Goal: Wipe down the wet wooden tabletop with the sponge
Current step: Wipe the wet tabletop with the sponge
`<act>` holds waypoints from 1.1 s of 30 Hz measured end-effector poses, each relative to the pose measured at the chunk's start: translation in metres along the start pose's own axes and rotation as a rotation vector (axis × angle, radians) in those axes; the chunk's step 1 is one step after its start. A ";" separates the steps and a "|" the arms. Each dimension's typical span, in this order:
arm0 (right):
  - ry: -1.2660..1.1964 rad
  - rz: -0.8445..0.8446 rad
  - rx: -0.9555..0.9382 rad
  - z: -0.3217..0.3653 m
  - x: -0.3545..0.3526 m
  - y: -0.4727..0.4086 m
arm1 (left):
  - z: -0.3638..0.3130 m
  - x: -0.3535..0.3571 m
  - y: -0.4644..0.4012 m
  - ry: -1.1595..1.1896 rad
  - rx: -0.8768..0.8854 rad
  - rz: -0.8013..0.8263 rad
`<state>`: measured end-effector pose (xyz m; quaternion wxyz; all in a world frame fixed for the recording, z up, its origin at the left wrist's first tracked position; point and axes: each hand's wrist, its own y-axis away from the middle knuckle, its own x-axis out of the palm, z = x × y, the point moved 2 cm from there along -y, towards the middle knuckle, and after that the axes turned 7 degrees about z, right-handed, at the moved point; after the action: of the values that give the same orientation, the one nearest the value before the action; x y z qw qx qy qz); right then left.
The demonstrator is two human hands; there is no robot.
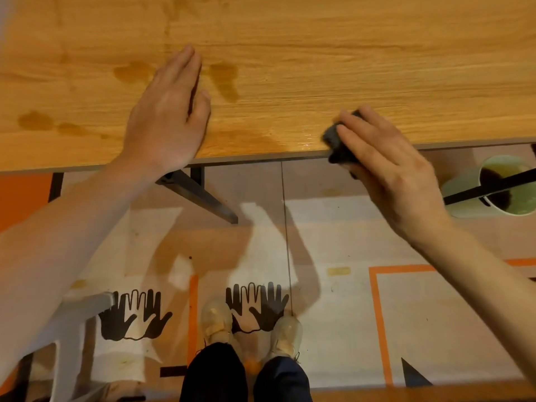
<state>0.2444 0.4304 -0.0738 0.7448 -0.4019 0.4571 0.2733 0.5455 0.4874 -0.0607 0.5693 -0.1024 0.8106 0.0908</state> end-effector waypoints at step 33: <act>-0.161 0.035 -0.157 0.176 0.099 -0.122 | 0.145 -0.051 0.026 0.012 -0.098 -0.006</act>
<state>0.4627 0.5191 -0.0750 0.7405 -0.4276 0.3801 0.3526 0.6871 0.5538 -0.0602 0.5590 -0.1330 0.8083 0.1282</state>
